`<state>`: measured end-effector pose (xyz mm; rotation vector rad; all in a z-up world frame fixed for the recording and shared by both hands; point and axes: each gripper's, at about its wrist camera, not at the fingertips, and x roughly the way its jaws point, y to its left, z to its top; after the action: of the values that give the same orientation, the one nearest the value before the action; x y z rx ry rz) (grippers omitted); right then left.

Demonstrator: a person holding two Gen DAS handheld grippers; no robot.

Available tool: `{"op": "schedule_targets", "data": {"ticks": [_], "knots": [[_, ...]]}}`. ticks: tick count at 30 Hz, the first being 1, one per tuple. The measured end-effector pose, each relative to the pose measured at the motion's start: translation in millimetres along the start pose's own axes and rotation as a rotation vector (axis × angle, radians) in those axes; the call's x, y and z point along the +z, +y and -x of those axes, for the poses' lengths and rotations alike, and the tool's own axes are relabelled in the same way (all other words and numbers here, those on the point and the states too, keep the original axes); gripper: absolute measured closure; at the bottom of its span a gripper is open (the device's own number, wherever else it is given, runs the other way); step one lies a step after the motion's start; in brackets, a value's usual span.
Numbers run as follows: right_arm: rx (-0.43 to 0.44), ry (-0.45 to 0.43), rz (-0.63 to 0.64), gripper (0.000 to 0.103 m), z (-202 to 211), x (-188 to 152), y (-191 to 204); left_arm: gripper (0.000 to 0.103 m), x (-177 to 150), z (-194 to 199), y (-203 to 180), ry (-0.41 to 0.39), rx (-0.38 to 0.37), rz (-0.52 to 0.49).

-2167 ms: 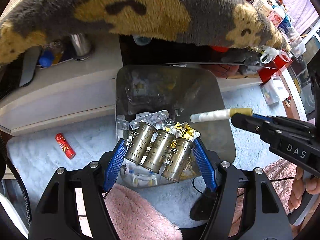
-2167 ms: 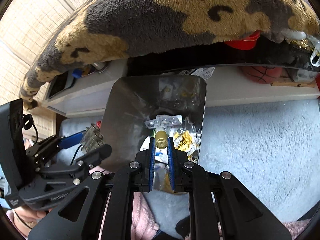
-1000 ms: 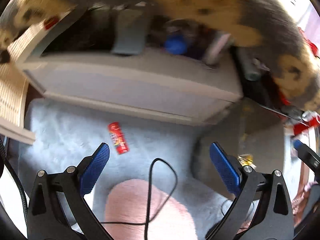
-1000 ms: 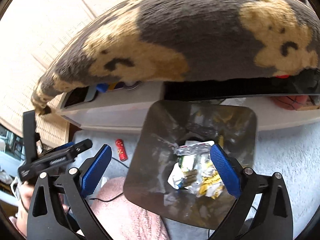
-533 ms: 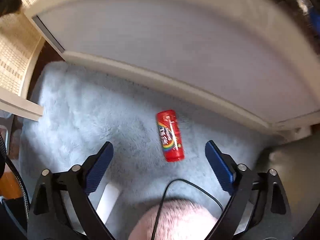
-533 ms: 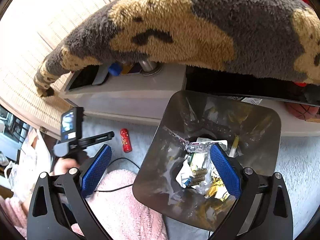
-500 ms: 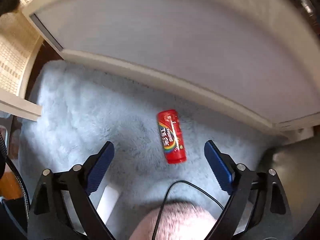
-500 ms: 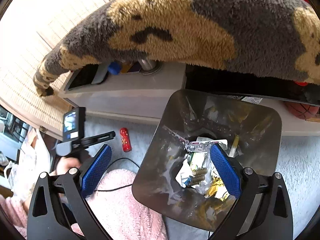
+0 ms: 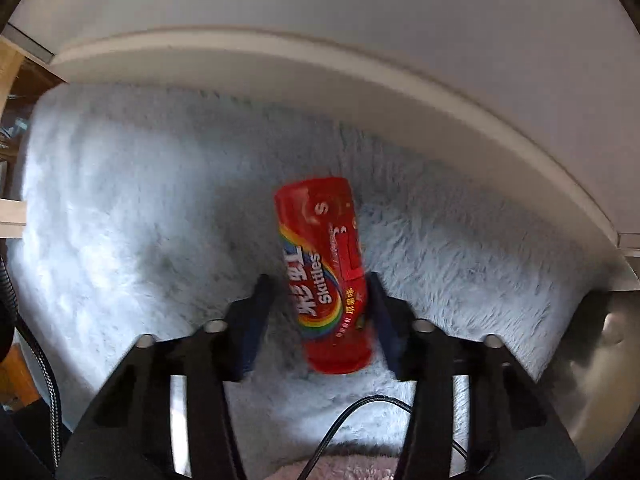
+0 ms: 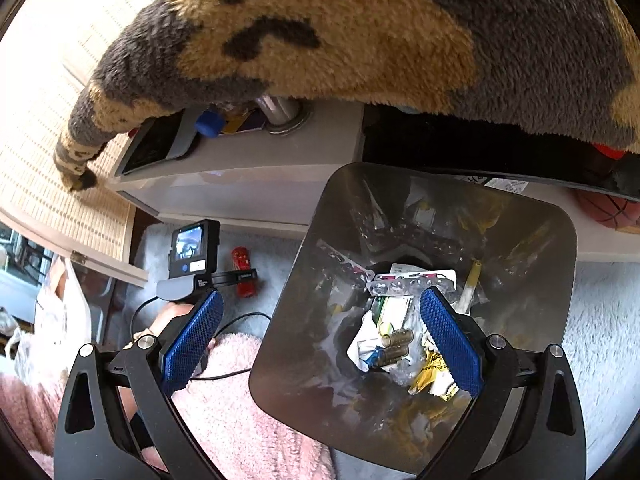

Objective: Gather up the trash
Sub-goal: 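Lower the left tool to the floor and grasp the red Skittles tube, then carry the Skittles tube over the black bin and open the left tool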

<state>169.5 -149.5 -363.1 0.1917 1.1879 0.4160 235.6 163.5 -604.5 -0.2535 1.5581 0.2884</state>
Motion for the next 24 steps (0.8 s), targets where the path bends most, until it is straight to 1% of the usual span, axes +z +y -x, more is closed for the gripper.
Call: {"op": "schedule_targets", "data": {"ticks": [6,9,12,16,19,22,24], "knots": [[-0.003,-0.011,-0.010,0.004,6,1,-4,0.069,0,7,0,-0.018,-0.001,0.012],[-0.004,-0.027,-0.008,0.004,13,2,-4,0.069,-9,27,3,-0.050,-0.010,0.011],[-0.003,-0.050,-0.012,0.004,24,3,-4,0.069,-22,56,0,-0.097,-0.019,-0.013],[0.004,-0.081,-0.014,0.004,41,1,-1,0.069,-47,114,-4,-0.192,-0.045,-0.043],[0.007,-0.112,-0.008,0.004,56,-1,2,0.069,-66,161,-9,-0.277,-0.079,-0.070],[-0.004,-0.141,-0.012,0.004,70,-4,0,0.069,-81,206,-16,-0.355,-0.102,-0.112],[-0.020,-0.158,-0.025,0.004,79,-7,-5,0.069,-89,232,-21,-0.393,-0.122,-0.136]]}}
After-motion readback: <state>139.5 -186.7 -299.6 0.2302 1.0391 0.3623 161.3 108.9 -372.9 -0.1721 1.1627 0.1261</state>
